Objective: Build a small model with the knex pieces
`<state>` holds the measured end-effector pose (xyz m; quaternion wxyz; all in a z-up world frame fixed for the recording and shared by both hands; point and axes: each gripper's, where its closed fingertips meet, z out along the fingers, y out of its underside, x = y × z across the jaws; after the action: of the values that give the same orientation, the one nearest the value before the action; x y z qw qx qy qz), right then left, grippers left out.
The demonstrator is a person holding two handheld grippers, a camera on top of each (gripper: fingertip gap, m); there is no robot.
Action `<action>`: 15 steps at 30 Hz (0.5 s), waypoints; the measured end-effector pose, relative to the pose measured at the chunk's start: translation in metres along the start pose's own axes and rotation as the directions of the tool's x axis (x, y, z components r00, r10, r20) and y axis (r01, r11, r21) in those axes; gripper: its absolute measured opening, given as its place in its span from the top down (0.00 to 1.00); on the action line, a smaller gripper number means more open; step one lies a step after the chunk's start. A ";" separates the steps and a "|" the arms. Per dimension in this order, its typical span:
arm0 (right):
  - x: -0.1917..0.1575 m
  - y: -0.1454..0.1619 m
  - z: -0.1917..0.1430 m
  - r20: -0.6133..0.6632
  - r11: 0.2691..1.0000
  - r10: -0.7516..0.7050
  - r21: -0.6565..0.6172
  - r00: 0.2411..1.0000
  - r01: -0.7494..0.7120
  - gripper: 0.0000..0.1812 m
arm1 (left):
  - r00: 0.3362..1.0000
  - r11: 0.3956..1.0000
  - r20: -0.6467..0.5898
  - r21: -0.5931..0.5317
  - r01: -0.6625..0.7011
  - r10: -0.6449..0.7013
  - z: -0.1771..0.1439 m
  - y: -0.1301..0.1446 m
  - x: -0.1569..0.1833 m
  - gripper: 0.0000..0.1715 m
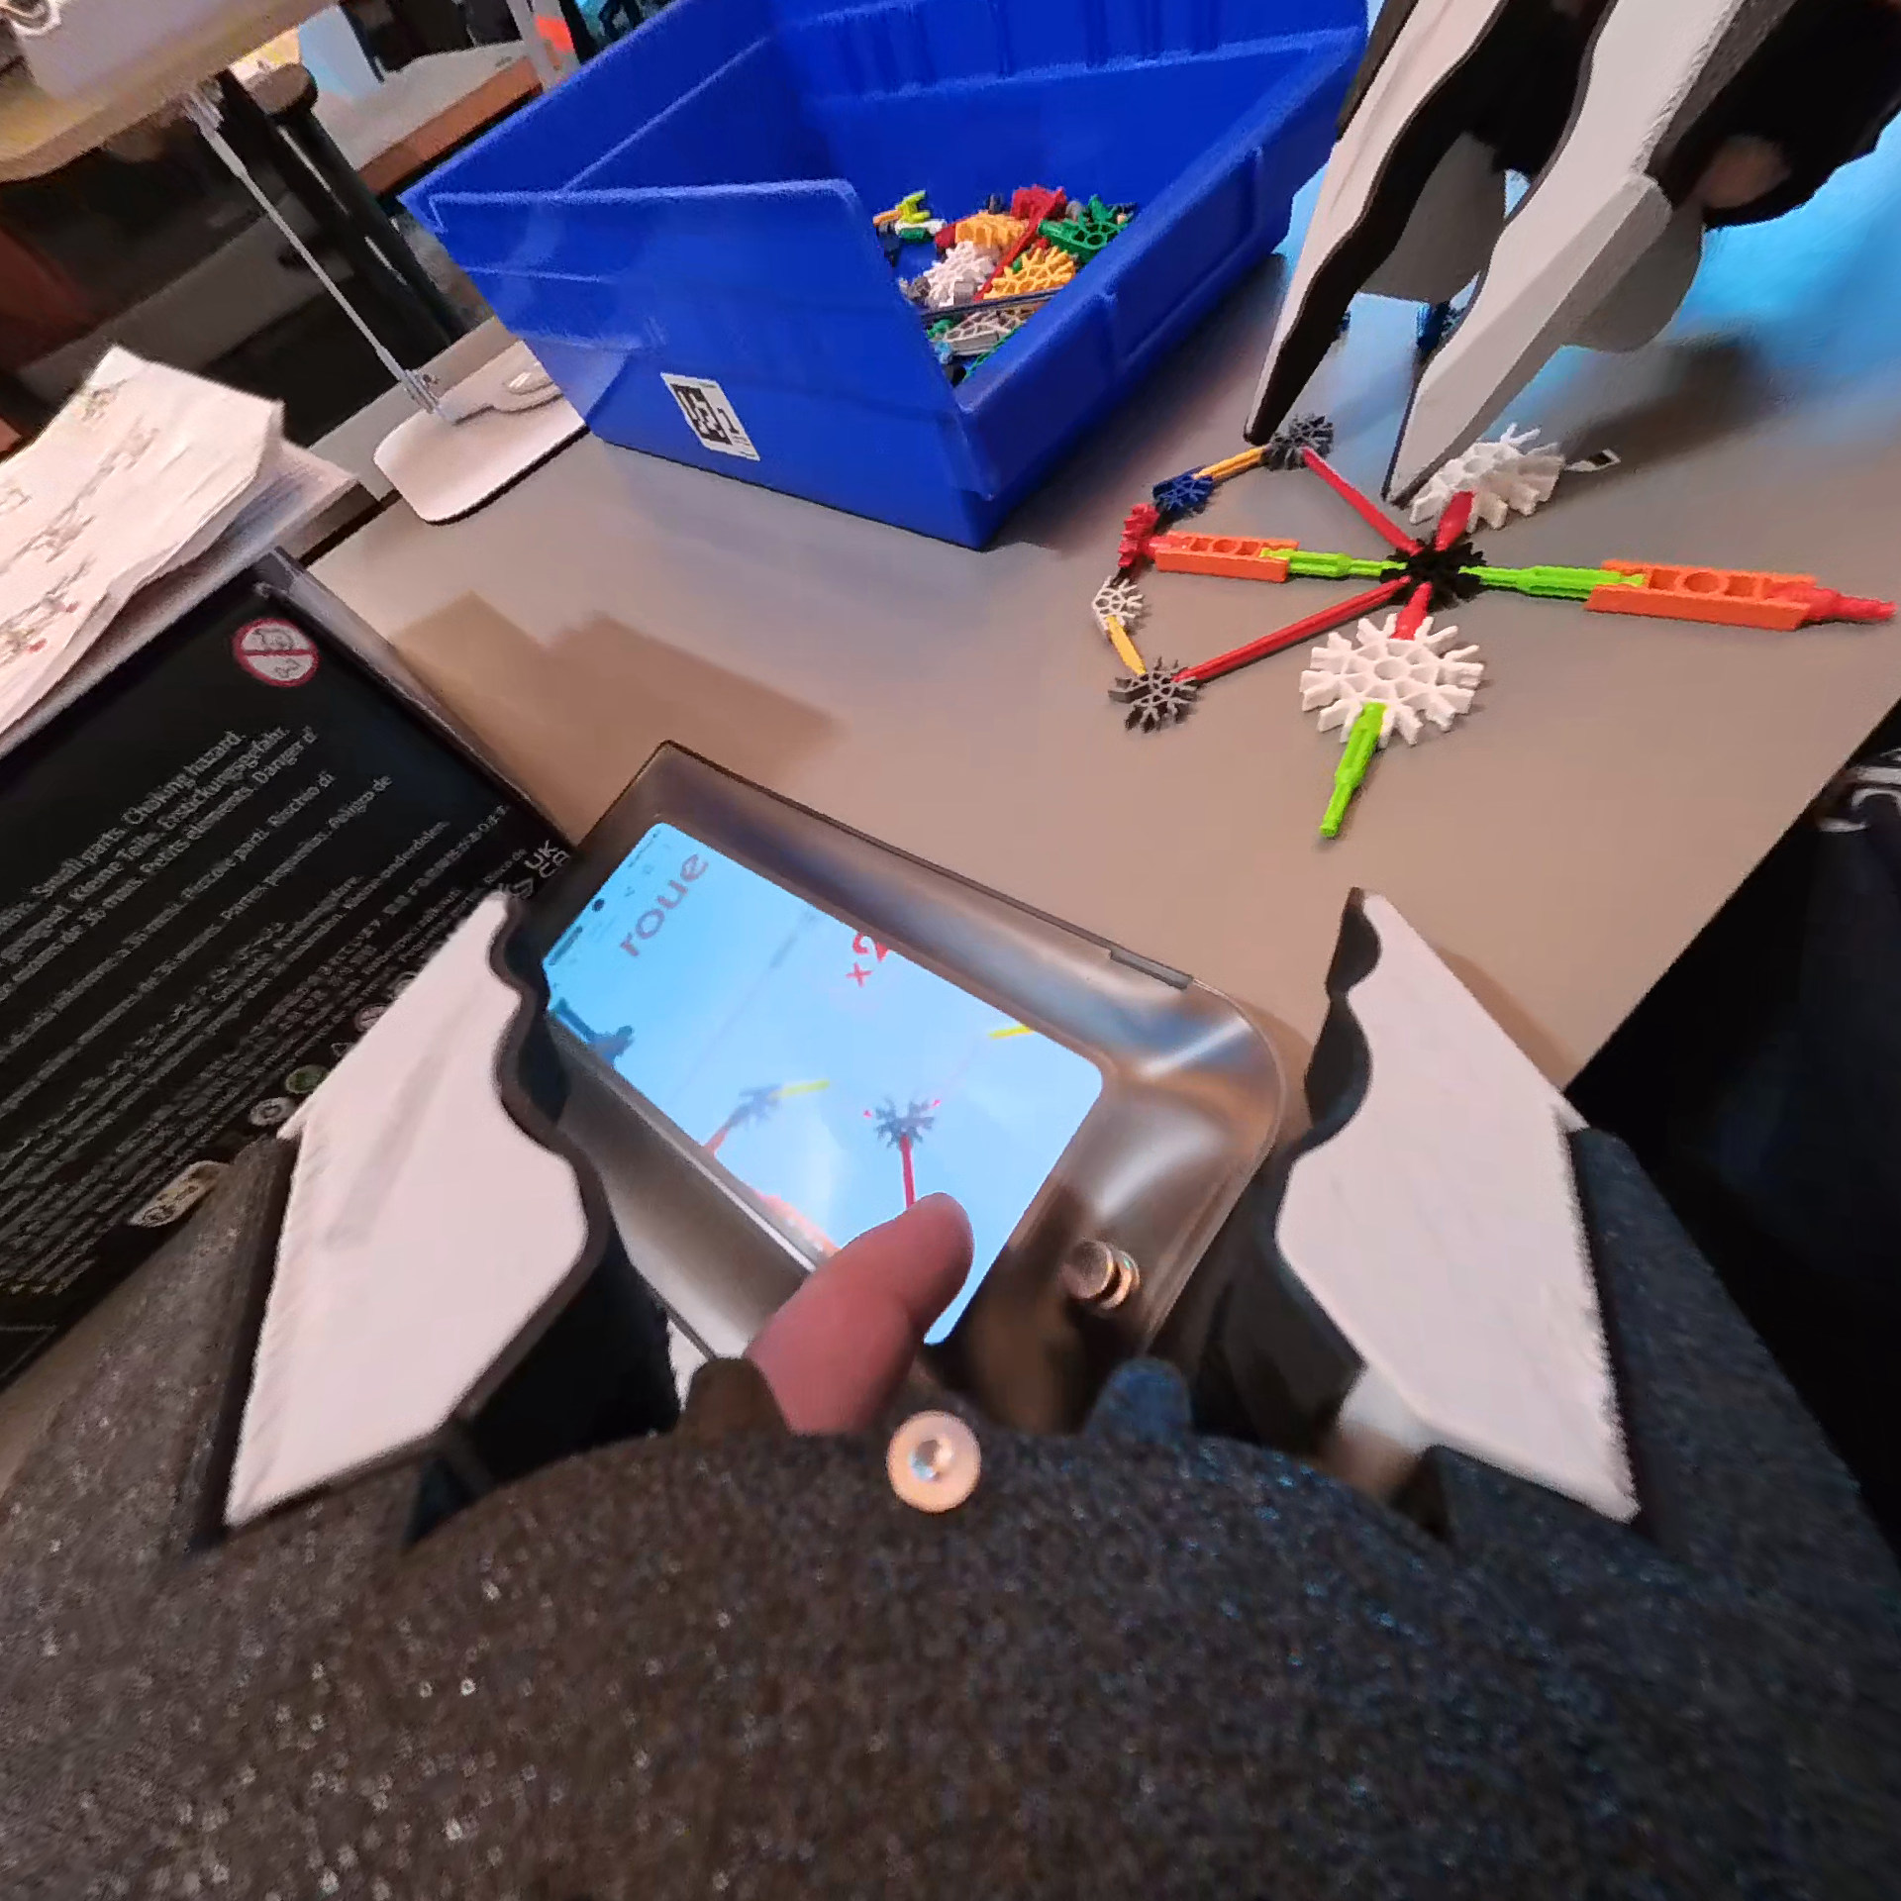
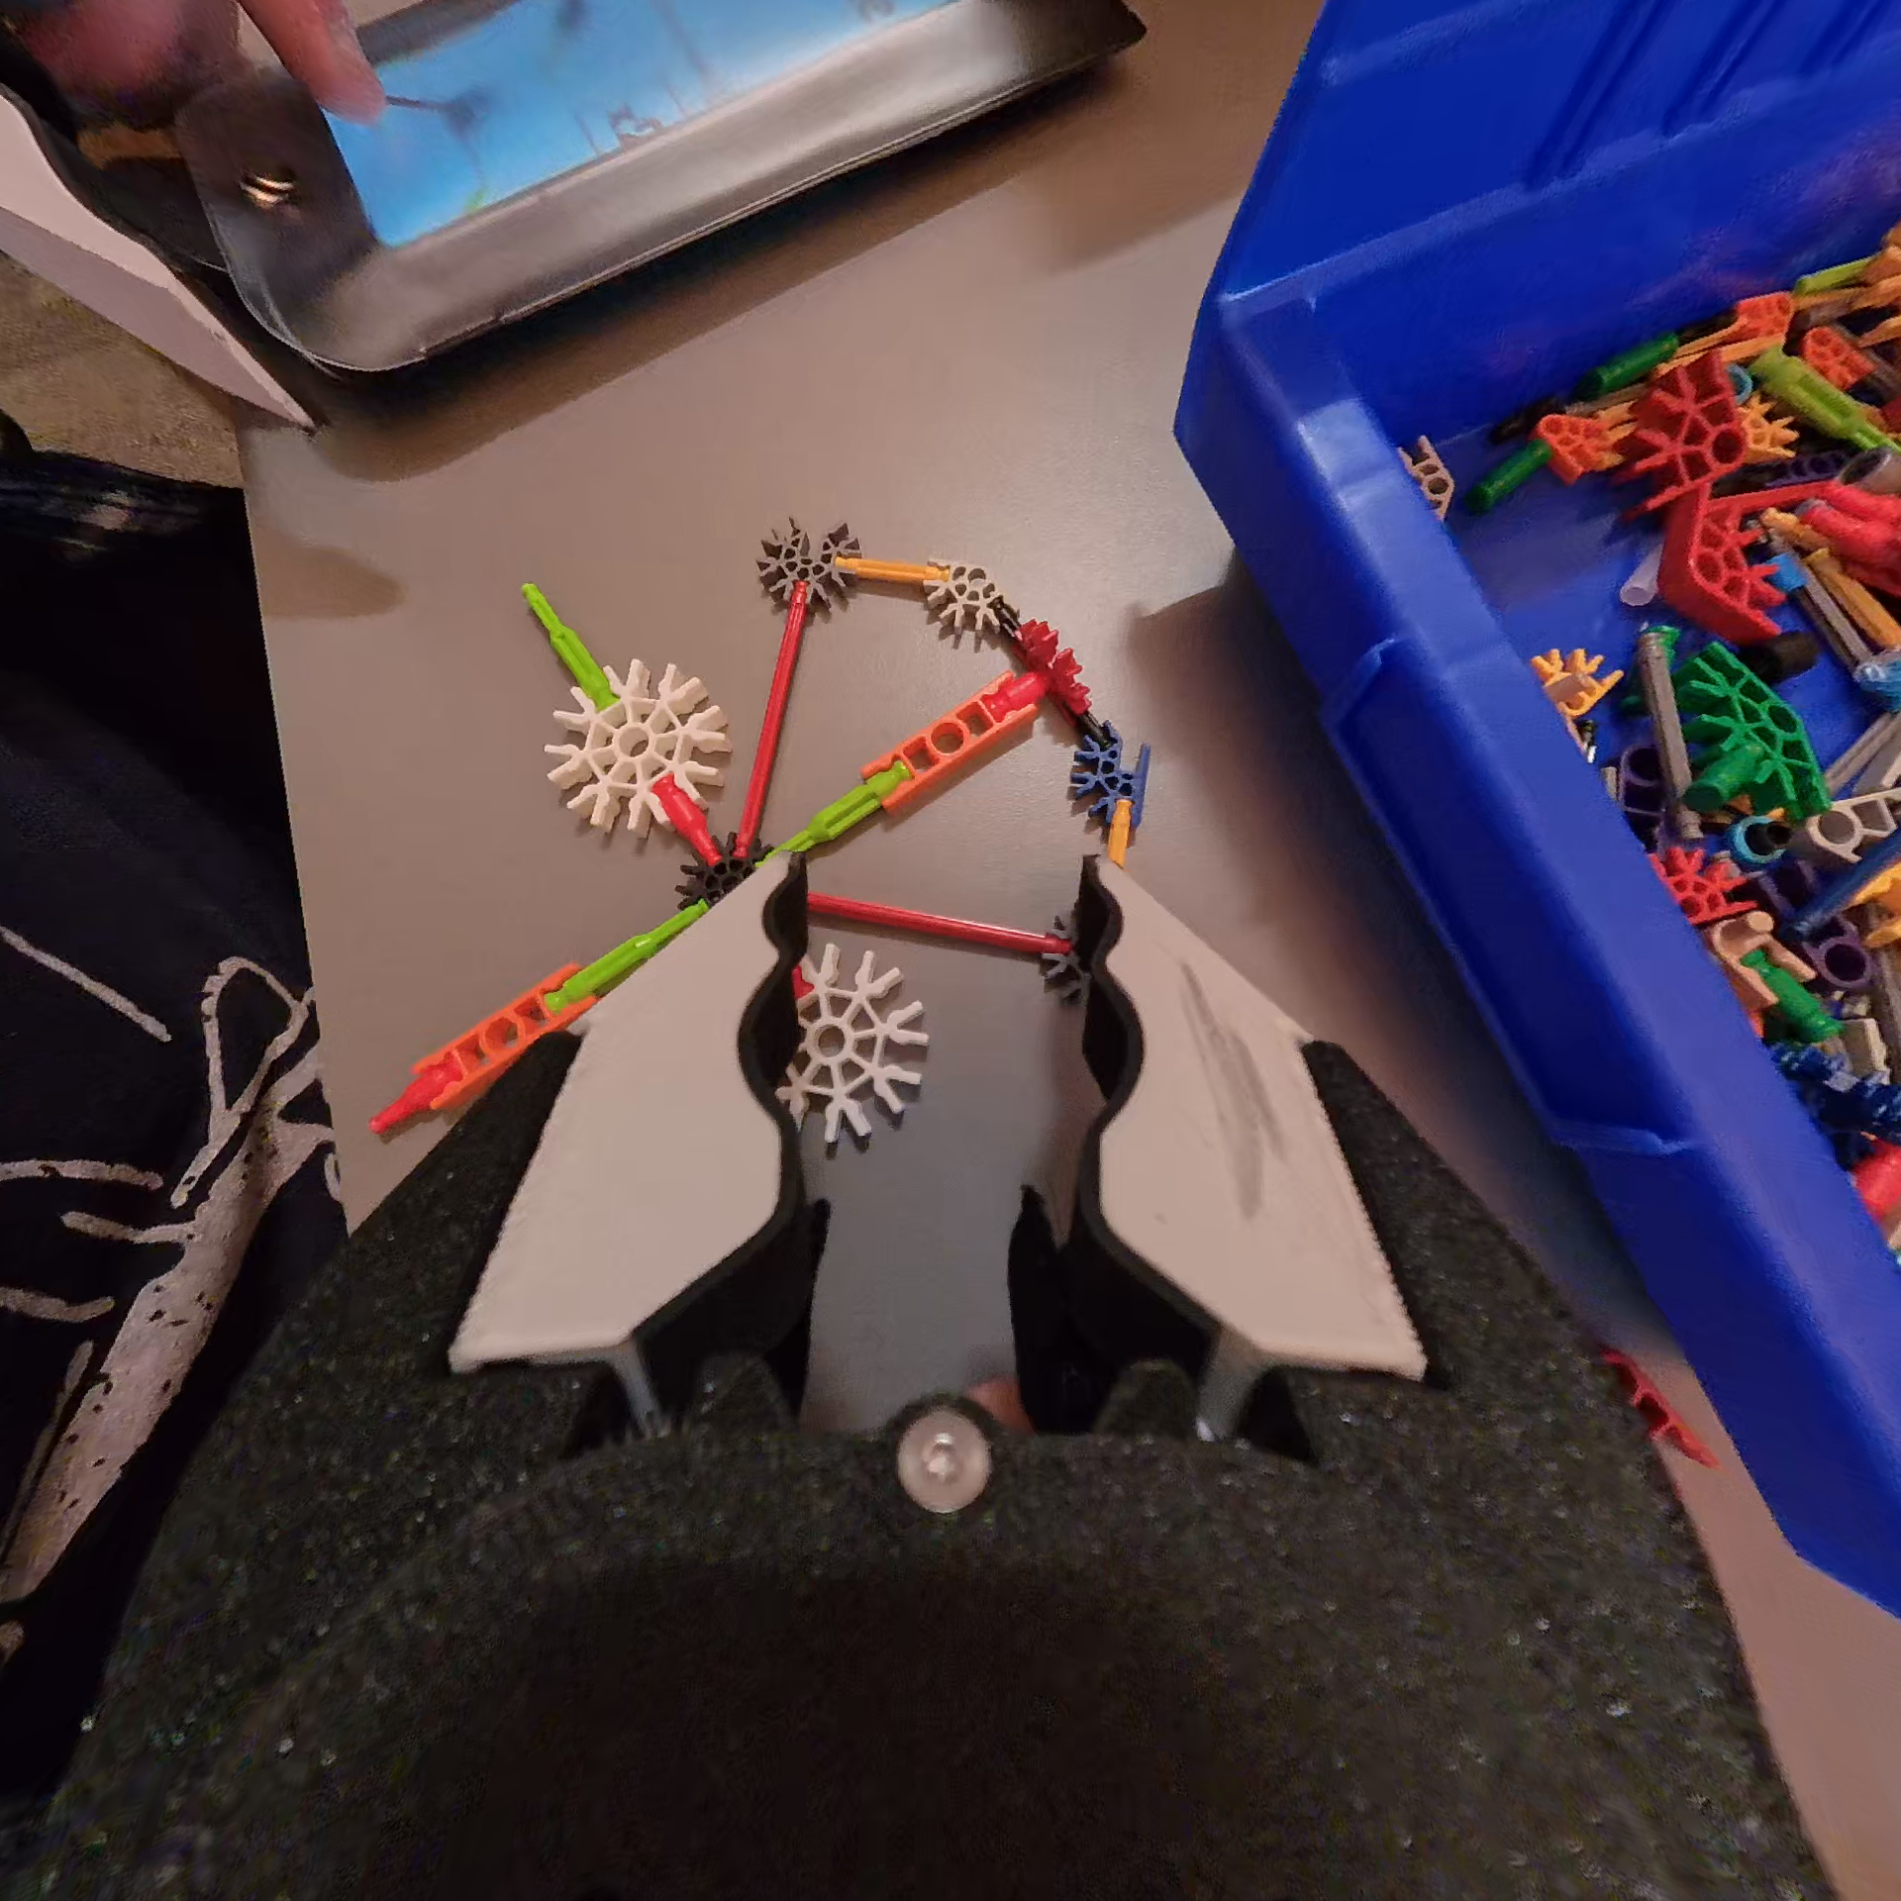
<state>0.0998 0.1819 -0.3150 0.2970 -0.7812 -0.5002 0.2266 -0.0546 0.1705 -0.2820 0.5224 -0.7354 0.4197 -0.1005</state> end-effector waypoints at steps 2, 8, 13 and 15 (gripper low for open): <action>0.001 0.000 0.000 -0.001 1.000 0.002 -0.002 1.000 -0.002 0.71 | 1.000 1.000 -0.002 0.007 0.001 -0.001 -0.001 0.000 -0.001 0.15; 0.002 -0.002 0.000 -0.003 1.000 0.000 -0.009 1.000 0.000 0.71 | 1.000 1.000 -0.024 0.009 0.004 -0.004 -0.001 0.000 0.000 0.15; 0.004 -0.003 0.001 -0.008 1.000 0.002 -0.011 1.000 -0.002 0.71 | 1.000 1.000 -0.015 0.009 0.006 -0.006 -0.001 -0.001 -0.004 0.15; 0.004 -0.003 0.001 -0.006 1.000 0.003 -0.013 1.000 -0.003 0.71 | 1.000 1.000 -0.015 0.018 0.013 -0.012 -0.002 -0.003 -0.005 0.15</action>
<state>0.0986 0.1865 -0.3142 0.2931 -0.7844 -0.4996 0.2217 -0.0571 0.1728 -0.2776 0.5254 -0.7324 0.4180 -0.1130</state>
